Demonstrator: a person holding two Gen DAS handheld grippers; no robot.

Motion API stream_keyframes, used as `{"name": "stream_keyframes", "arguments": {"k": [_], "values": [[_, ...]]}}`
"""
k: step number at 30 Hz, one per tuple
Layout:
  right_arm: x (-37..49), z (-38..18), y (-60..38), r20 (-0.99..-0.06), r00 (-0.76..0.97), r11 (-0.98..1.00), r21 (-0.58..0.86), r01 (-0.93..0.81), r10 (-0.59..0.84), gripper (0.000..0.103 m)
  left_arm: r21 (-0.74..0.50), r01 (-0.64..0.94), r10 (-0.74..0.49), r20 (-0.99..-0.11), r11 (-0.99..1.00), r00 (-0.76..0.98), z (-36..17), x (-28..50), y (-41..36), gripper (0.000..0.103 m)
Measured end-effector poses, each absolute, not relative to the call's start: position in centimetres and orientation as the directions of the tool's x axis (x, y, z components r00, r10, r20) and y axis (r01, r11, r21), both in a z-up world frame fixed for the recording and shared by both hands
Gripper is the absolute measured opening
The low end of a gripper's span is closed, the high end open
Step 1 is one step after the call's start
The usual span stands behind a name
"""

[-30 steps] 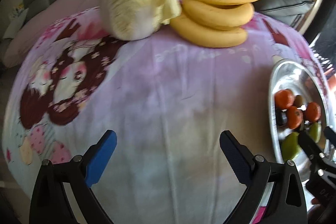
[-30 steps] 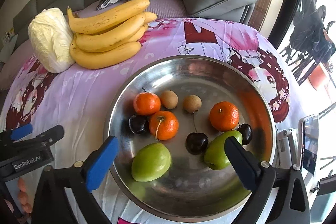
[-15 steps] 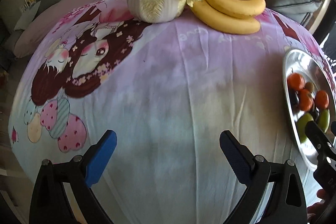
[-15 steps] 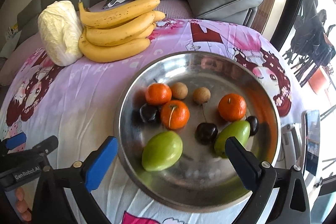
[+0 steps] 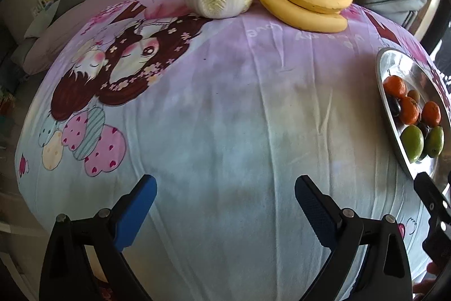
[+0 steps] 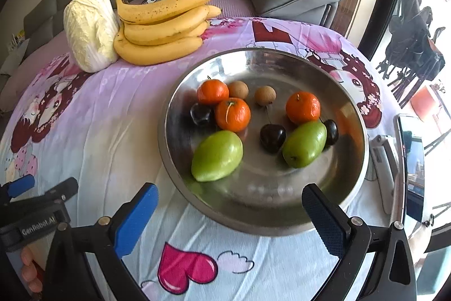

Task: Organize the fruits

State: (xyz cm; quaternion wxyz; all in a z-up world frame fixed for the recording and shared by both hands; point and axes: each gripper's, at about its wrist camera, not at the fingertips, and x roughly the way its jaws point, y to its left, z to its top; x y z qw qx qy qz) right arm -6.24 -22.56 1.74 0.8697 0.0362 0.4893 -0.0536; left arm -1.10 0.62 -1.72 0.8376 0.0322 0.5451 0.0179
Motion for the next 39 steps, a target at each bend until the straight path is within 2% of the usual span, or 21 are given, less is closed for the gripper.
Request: {"name": "stream_keyframes", "arguments": {"k": [39], "values": [[-6.01, 1.16, -22.59, -0.866, 0.496, 0.992, -0.004, 0.123, -0.065, 0.103, 0.089, 0.033, 0.069, -0.915, 0.995, 0.397, -2.11, -0.89, -0.11, 0.098]]}}
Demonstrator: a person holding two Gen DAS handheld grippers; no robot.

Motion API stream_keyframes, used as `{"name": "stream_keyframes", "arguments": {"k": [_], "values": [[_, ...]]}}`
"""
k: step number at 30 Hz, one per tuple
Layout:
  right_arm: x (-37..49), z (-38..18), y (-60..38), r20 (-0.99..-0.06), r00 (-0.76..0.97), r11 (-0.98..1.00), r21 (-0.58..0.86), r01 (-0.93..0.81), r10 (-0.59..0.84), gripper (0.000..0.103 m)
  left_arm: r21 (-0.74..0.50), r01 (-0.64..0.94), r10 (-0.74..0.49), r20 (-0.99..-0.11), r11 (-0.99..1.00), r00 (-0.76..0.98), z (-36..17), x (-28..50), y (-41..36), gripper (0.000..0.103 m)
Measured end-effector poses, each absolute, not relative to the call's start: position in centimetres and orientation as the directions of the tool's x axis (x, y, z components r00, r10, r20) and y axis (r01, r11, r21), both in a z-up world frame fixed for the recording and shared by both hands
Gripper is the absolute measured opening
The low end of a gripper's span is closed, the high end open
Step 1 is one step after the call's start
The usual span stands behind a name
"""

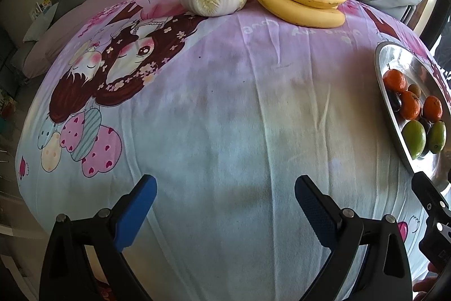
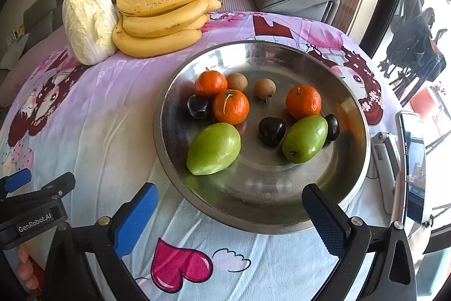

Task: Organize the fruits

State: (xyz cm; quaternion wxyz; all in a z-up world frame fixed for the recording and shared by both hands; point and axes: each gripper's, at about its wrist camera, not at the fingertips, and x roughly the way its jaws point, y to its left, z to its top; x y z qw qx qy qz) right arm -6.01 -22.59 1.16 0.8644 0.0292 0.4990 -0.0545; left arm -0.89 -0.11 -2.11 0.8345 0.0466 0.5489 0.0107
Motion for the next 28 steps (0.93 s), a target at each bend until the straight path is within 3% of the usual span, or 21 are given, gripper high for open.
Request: {"name": "stream_keyframes", "arguments": {"k": [28], "values": [[-5.91, 0.58, -22.46, -0.877, 0.476, 0.993, -0.012, 0.122, -0.069, 0.103, 0.094, 0.048, 0.069, -0.923, 0.994, 0.38, -2.63, -1.11, -0.13, 0.098]]}}
